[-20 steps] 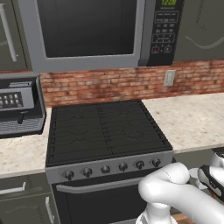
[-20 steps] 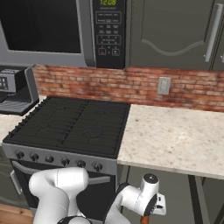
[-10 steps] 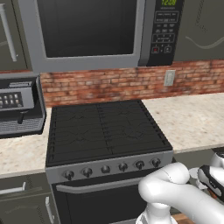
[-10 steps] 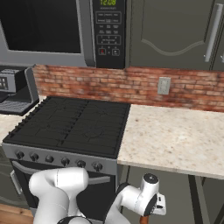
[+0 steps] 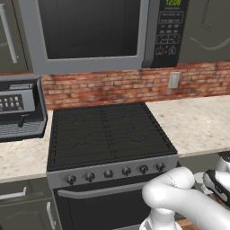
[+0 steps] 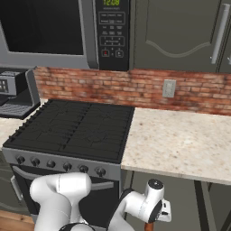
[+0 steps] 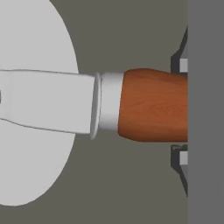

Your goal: Take the pizza cutter from the drawer on the right and place it on the dining counter for cutting.

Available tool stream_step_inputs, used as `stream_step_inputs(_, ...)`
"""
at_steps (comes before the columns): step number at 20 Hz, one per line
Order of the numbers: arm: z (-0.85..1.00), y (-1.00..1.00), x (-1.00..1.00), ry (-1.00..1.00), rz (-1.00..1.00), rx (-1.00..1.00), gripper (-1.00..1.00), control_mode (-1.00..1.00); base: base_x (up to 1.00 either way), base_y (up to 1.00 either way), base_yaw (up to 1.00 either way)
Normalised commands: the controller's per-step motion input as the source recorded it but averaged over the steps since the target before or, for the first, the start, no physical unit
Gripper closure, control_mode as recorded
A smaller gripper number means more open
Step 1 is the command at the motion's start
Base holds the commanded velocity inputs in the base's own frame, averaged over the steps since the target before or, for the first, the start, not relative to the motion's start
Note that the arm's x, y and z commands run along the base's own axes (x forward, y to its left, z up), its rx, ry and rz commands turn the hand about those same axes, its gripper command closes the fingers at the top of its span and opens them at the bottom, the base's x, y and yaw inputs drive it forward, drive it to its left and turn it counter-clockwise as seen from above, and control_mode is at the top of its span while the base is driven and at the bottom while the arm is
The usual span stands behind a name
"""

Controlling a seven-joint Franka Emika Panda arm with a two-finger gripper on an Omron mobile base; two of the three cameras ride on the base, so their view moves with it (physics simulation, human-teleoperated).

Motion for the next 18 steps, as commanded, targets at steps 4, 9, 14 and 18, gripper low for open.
stream_step_inputs(4, 0.00, -0.08, -0.15, 0.01, 0.00, 0.00, 1.00, -1.00, 0.00, 0.00, 0.00)
stream_step_inputs(9, 0.20, -0.37, -0.23, 0.00, 0.02, 0.00, 1.00, -1.00, 0.00, 0.00, 0.00)
stream_step_inputs(14, 0.59, -0.24, -0.24, 0.00, 0.00, 0.00, 1.00, -1.00, 0.00, 0.00, 0.00)
stream_step_inputs(18, 0.70, -0.11, -0.15, 0.00, 0.00, 0.00, 1.00, -1.00, 0.00, 0.00, 0.00)
